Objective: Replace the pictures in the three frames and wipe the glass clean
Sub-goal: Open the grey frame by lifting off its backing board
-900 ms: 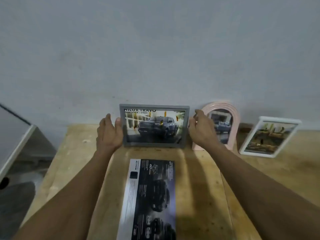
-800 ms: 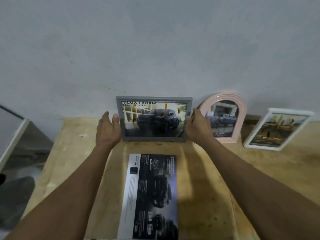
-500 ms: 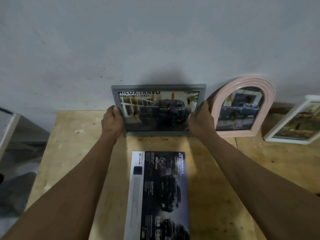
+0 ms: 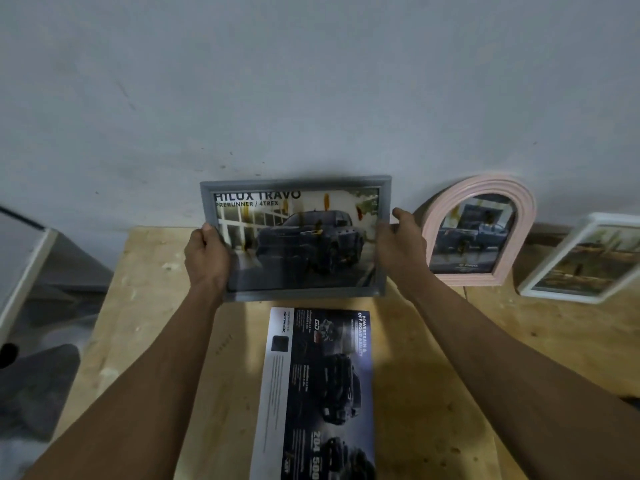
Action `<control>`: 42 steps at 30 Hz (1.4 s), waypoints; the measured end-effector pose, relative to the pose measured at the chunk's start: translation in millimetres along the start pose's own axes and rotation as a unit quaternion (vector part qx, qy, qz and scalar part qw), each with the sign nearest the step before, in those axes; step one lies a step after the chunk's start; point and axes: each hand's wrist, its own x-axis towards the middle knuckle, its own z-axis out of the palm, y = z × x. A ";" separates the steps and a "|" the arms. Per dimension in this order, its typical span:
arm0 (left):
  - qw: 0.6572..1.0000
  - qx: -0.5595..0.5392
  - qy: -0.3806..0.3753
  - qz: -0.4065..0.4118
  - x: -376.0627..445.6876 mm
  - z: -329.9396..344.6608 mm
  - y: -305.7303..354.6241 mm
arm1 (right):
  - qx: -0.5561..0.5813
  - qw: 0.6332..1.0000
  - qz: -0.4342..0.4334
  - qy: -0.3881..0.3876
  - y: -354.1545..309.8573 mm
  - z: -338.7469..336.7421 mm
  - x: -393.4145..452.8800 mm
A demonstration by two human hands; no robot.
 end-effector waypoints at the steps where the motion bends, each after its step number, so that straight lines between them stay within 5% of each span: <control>1: 1.000 -0.013 0.005 -0.012 -6.8 -8.9 4.9 | 0.018 1.000 0.005 0.003 -5.6 -4.0 -4.6; 9: 0.989 -0.148 -0.017 0.022 -80.6 -44.9 44.1 | 0.161 0.970 0.174 -0.046 -22.6 -72.7 -42.7; 16: 0.972 -0.232 -0.029 -0.024 -179.6 -24.6 80.3 | 0.244 0.965 0.096 0.011 -2.4 -162.4 -80.5; 21: 0.942 -0.285 -0.138 -0.111 -253.3 -4.4 88.9 | 0.291 0.955 0.045 0.038 28.7 -237.2 -109.4; 31: 0.880 -0.424 -0.136 -0.165 -360.2 5.3 43.5 | 0.385 0.908 0.165 -0.026 136.0 -320.3 -143.3; 39: 0.920 -0.232 -0.266 -0.171 -361.0 6.2 -7.3 | 0.240 0.954 0.162 -0.075 194.2 -309.6 -152.2; 42: 0.941 -0.186 -0.217 -0.182 -341.0 20.6 -36.4 | 0.189 0.965 0.174 -0.045 215.4 -292.2 -154.5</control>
